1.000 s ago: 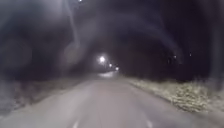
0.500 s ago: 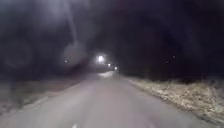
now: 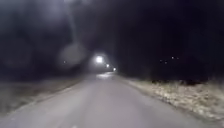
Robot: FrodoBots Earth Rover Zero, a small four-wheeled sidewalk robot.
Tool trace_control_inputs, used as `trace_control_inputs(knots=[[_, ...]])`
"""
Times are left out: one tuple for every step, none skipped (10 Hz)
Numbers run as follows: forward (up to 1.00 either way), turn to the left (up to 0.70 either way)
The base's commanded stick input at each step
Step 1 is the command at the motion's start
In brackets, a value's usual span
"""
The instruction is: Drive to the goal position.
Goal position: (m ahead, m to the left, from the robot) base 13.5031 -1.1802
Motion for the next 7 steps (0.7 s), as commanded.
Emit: trace_control_inputs(knots=[[1.0,0.3],[1.0,0.4],[1.0,0.16],[1.0,0.03],[1.0,0.0],[1.0,0.0],[1.0,0.0]])
